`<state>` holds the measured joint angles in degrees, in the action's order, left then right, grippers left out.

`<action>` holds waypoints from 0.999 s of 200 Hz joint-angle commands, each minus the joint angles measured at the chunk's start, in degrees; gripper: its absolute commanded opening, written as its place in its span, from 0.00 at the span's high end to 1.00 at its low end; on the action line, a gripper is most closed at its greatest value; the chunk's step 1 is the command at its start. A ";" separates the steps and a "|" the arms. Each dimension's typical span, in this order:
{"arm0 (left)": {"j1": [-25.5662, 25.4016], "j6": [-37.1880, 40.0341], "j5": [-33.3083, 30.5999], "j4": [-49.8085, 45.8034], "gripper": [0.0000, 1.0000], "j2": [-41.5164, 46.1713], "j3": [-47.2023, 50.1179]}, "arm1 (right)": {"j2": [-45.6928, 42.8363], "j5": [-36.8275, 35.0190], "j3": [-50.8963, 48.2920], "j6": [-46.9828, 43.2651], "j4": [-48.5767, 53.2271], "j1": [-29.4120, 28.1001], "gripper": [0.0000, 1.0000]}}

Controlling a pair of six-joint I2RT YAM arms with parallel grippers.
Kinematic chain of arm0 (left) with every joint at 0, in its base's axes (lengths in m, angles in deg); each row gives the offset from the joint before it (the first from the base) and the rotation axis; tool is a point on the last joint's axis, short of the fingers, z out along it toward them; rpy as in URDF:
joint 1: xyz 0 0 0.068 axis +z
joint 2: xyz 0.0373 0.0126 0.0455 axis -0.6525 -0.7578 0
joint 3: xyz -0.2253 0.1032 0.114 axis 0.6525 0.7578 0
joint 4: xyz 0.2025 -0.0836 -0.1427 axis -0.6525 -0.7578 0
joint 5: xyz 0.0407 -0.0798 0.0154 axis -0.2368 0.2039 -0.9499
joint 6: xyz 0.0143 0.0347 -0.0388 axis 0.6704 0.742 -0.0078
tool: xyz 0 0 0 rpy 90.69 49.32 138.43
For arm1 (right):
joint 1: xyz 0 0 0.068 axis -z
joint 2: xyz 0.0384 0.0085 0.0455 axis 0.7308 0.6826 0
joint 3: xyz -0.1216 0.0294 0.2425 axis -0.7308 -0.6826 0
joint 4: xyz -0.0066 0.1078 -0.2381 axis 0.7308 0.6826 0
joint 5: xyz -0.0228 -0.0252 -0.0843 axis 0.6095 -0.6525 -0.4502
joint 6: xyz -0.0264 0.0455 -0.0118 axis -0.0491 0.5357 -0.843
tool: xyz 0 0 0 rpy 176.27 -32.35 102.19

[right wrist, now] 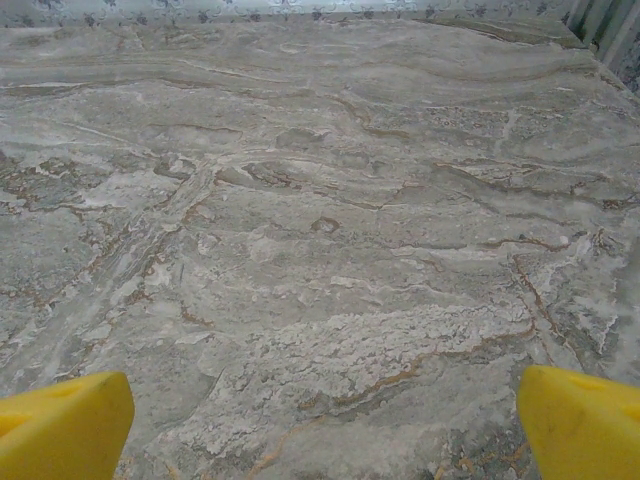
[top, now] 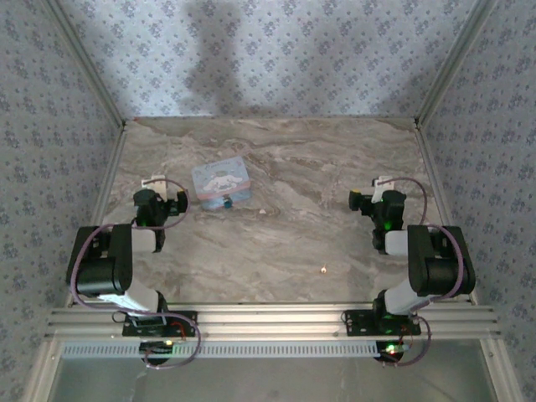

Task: Unlock a padlock with a key

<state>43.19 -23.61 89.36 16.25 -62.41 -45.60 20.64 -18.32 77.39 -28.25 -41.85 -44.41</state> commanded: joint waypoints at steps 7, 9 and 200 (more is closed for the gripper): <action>-0.26 -1.15 -1.56 1.24 0.02 0.74 0.09 | -0.36 -0.21 0.94 0.24 0.82 0.44 0.00; -0.33 -1.25 -1.85 1.45 0.02 1.14 0.28 | -0.57 -0.57 1.00 0.36 0.96 0.40 0.00; -24.06 -38.55 2.96 -40.98 0.02 30.41 -9.08 | -36.09 2.03 15.02 32.80 80.65 -22.09 0.13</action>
<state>25.05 -57.07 94.76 -22.74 -33.73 -55.92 -13.96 -16.44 91.34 -4.05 22.52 -61.52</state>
